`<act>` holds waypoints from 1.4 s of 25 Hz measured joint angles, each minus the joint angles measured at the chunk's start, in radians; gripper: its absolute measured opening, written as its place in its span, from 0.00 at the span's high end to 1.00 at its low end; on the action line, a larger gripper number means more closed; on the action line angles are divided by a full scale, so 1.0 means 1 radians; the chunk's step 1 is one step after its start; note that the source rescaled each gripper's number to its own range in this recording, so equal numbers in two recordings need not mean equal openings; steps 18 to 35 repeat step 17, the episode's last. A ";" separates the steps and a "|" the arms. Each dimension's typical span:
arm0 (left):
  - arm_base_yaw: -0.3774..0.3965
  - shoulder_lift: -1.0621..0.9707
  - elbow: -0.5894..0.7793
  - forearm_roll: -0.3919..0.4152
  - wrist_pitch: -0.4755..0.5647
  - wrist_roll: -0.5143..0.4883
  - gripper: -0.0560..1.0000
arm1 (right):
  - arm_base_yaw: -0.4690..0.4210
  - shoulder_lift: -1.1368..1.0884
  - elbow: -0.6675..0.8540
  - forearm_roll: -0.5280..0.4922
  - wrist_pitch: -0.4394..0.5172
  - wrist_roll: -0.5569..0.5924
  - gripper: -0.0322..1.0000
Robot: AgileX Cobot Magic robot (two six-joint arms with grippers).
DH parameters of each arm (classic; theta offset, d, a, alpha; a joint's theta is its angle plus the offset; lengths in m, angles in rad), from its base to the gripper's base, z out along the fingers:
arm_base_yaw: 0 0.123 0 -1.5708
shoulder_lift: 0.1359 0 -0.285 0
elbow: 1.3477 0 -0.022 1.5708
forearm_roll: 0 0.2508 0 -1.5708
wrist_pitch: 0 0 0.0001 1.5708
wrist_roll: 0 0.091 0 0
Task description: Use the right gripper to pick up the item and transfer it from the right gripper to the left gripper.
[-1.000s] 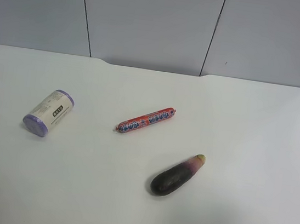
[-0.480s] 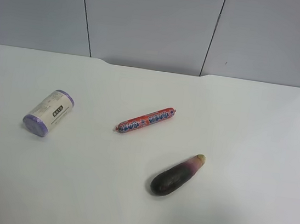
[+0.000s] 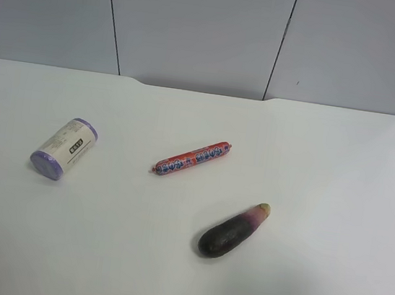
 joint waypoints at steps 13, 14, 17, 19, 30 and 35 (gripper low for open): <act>0.000 0.000 0.000 0.000 0.000 0.000 0.01 | 0.000 0.000 0.000 0.000 0.000 0.000 0.00; 0.000 0.000 0.000 0.000 0.000 0.000 0.01 | 0.000 0.000 0.000 0.000 0.000 0.000 0.00; 0.000 0.000 0.000 0.000 0.000 0.000 0.01 | 0.000 0.000 0.000 0.000 0.000 0.000 0.00; 0.000 0.000 0.000 0.000 0.000 0.000 0.01 | 0.000 0.000 0.000 0.000 0.000 0.000 0.00; 0.000 0.000 0.000 0.000 0.000 0.000 0.01 | 0.000 0.000 0.000 0.000 0.000 0.000 0.00; 0.000 0.000 0.000 0.000 0.000 0.000 0.01 | 0.000 0.000 0.000 0.000 0.000 0.000 0.00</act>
